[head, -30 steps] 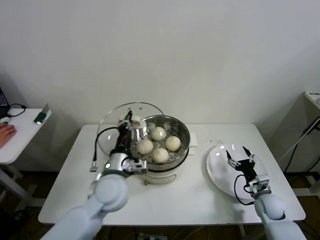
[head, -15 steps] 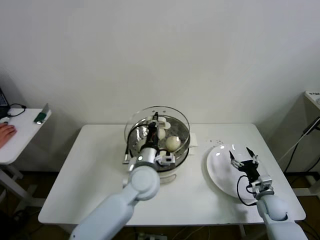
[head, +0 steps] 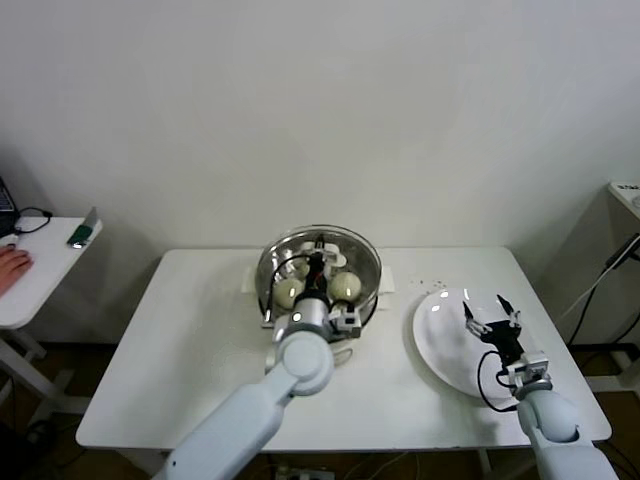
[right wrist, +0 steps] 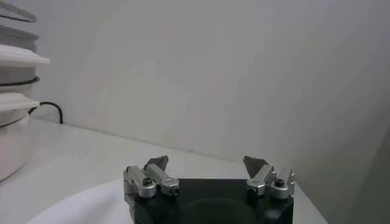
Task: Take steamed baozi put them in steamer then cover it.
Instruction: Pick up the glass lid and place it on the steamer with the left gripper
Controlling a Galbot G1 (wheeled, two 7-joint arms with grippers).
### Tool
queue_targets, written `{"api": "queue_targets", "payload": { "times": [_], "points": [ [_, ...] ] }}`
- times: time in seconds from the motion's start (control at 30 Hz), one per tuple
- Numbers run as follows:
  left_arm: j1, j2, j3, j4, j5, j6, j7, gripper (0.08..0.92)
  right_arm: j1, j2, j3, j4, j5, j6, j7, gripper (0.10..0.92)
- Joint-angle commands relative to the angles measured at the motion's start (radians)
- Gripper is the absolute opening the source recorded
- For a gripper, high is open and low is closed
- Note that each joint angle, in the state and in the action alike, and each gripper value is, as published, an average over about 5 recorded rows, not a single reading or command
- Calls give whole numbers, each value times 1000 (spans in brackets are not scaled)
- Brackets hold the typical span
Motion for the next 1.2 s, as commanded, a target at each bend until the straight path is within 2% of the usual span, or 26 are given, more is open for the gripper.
{"api": "queue_targets", "payload": {
  "times": [0.03,0.5,1.2],
  "points": [
    [-11,-22,15,46,11,49,-3,147,2,2,6,-5,-2,2,-2,823],
    [1,-14,0,57,-1,49,-16,147,4,9,9,-17,-12,8,-9,823],
    [9,-8,-2,77,-56,49,-109,147,4,14,10,-18,-30,10,-17,823]
  ]
}}
